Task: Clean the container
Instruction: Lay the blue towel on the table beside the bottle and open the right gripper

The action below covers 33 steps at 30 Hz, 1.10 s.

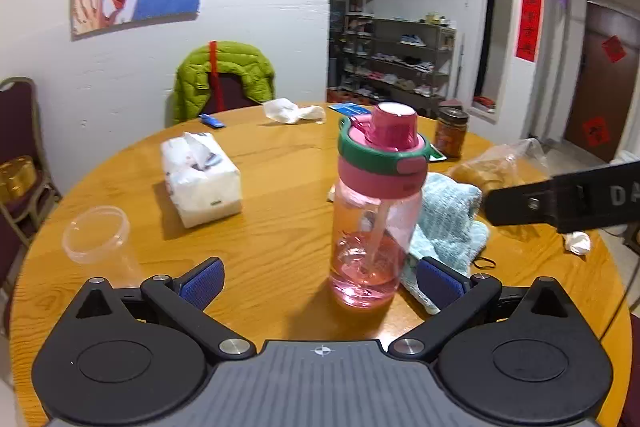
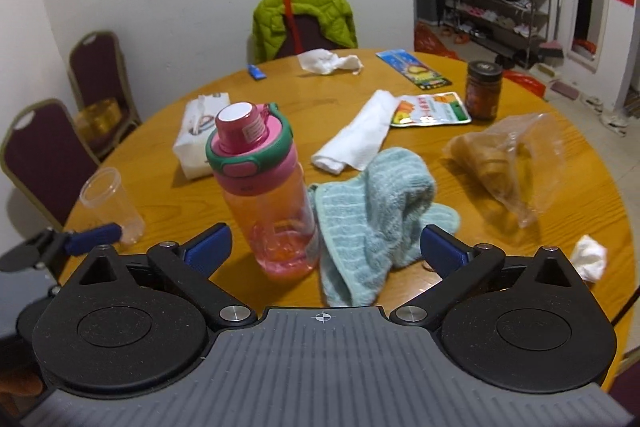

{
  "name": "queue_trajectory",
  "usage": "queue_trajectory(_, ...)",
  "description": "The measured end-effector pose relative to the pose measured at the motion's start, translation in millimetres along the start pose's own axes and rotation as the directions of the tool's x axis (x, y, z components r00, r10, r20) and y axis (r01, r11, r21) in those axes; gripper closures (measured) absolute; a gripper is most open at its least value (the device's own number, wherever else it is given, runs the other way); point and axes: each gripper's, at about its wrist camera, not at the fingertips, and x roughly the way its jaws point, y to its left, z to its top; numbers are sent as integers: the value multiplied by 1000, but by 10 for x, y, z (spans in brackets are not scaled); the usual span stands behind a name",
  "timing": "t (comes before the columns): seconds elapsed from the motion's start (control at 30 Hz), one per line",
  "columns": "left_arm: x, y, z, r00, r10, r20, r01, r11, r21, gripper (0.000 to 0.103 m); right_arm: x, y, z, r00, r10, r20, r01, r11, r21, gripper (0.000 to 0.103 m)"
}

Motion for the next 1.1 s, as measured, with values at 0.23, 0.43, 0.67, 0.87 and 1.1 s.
queue_trajectory(0.23,-104,-56,-7,999,-35,-14,35,999,-34,1,-210,-43,-42,999,-32,-12,31,999,-7,0)
queue_trajectory(0.43,-178,-163,7,997,-68,-38,67,997,-42,1,-299,-39,-109,999,-41,-34,40,999,-36,0)
queue_trajectory(0.67,-169,-225,17,996,-70,-49,69,997,-34,1,-331,0,-110,999,-41,-29,39,997,-67,0)
queue_trajectory(0.87,-148,-243,25,996,-67,-55,65,997,-32,1,-306,-31,-100,999,-37,-28,35,998,-60,0)
queue_trajectory(1.1,-115,-256,18,996,-70,-62,68,997,-29,1,-281,-31,-107,998,-49,-26,47,997,-65,0)
